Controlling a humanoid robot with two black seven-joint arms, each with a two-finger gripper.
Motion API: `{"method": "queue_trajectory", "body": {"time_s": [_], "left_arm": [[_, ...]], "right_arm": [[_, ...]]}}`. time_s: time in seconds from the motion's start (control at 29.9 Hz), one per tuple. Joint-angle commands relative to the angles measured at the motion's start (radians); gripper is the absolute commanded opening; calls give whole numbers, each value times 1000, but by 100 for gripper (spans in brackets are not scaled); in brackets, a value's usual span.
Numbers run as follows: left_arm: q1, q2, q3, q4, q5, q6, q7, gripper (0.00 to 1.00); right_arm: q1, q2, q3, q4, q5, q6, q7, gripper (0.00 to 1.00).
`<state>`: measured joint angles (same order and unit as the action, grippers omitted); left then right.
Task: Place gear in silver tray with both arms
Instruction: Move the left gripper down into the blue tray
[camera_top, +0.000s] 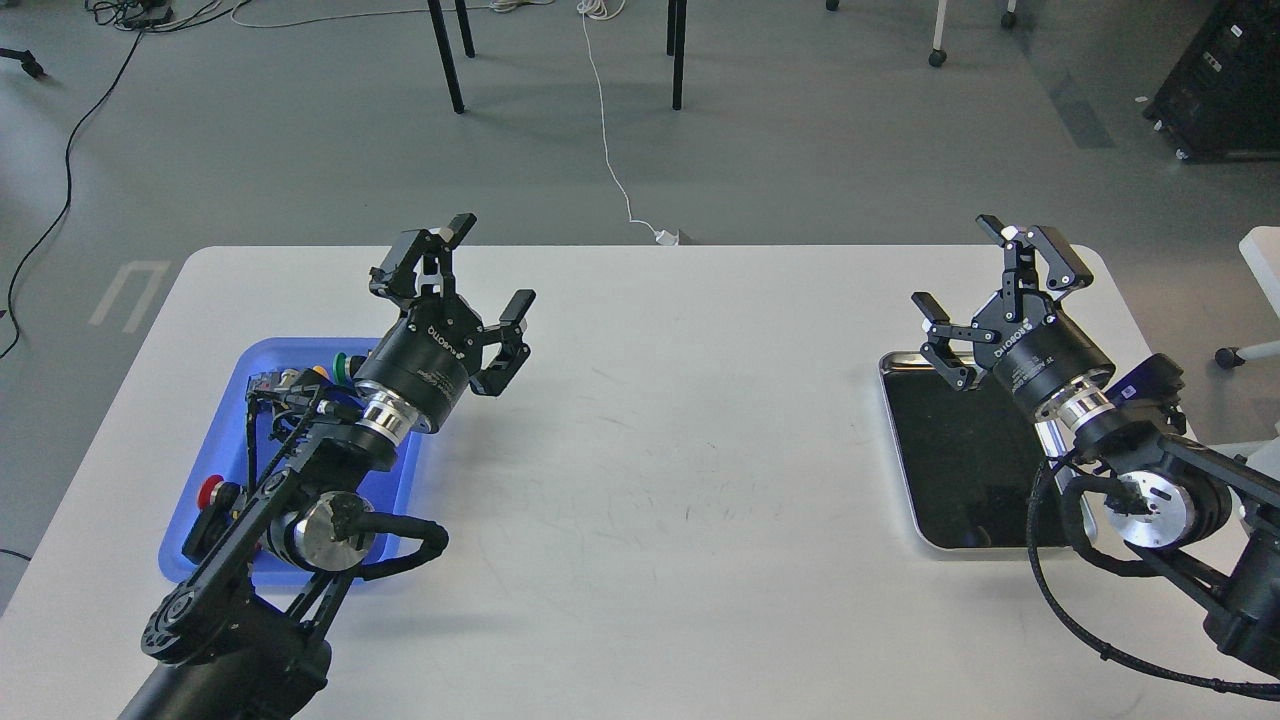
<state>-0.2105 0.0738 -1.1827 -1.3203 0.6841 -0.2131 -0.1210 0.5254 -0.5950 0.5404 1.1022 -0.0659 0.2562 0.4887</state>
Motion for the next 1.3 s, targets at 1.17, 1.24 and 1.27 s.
{"method": "queue_trajectory", "body": {"time_s": [1.17, 1.24, 1.27], "left_arm": [[-30, 470, 17, -108, 432, -276, -199, 98], [-61, 550, 23, -108, 567, -276, -287, 98], [-70, 599, 31, -108, 645, -276, -331, 98]], "right_arm": [[5, 1, 0, 1, -5, -2, 0, 99], [5, 1, 0, 2, -5, -2, 0, 99], [5, 3, 0, 1, -5, -2, 0, 99]]}}
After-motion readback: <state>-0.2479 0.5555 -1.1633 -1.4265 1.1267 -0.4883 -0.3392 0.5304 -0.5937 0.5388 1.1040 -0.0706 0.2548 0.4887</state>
